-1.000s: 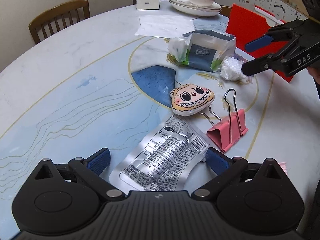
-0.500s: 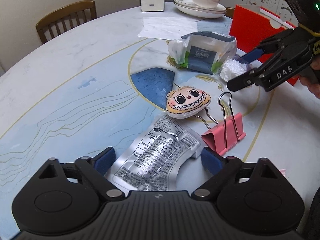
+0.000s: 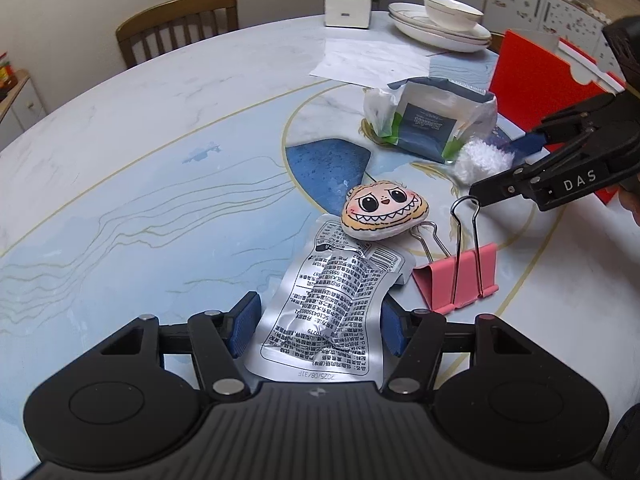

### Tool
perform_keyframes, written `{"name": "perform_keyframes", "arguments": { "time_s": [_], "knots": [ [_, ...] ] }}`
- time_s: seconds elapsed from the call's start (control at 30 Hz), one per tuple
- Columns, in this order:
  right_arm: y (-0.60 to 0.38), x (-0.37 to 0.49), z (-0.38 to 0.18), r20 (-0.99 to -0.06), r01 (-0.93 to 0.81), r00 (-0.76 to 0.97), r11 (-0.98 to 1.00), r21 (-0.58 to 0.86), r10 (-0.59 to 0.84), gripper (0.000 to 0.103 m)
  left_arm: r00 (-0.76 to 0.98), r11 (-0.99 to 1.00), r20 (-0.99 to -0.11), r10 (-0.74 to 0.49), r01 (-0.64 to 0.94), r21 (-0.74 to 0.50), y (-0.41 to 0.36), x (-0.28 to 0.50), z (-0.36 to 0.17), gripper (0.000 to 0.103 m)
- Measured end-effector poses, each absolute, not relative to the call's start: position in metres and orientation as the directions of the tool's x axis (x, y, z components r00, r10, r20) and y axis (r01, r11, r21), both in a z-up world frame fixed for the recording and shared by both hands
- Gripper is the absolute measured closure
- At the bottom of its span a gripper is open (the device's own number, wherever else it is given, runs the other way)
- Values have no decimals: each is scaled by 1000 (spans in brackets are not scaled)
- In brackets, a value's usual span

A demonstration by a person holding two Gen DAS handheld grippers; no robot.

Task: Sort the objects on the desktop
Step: 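Grasp silver foil packet with left tool while right tool grasps clear bead bag, then carry foil packet with left tool while right tool carries bead bag into shoebox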

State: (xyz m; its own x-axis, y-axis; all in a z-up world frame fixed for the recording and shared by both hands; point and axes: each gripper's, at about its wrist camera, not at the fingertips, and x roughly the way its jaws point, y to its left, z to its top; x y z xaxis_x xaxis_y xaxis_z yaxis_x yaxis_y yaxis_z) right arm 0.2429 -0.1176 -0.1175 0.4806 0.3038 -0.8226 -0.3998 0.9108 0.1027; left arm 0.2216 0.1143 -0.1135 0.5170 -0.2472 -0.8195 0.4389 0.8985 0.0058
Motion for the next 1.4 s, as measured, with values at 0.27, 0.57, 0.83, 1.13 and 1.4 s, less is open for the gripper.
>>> {"name": "perform_keyframes", "arguments": {
  "time_s": [0.27, 0.57, 0.83, 1.13, 1.4],
  "knots": [
    [-131, 237, -113, -811, -413, 474, 900, 138, 342, 71, 543, 934, -810, -220, 356, -15, 112, 209, -110, 47],
    [-145, 223, -106, -789, -441, 480, 883, 162, 384, 89, 567, 967, -803, -184, 249, -46, 114, 188, -107, 49],
    [-159, 201, -88, -754, -467, 484, 860, 208, 445, 90, 598, 979, -782, -173, 195, -67, 102, 163, -89, 49],
    [-184, 177, -64, -725, -466, 492, 849, 248, 482, 90, 627, 977, -755, -189, 199, -79, 71, 140, -59, 49],
    [-217, 161, -36, -684, -468, 527, 844, 261, 504, 90, 645, 965, -728, -232, 244, -91, 31, 132, -29, 48]
  ]
}}
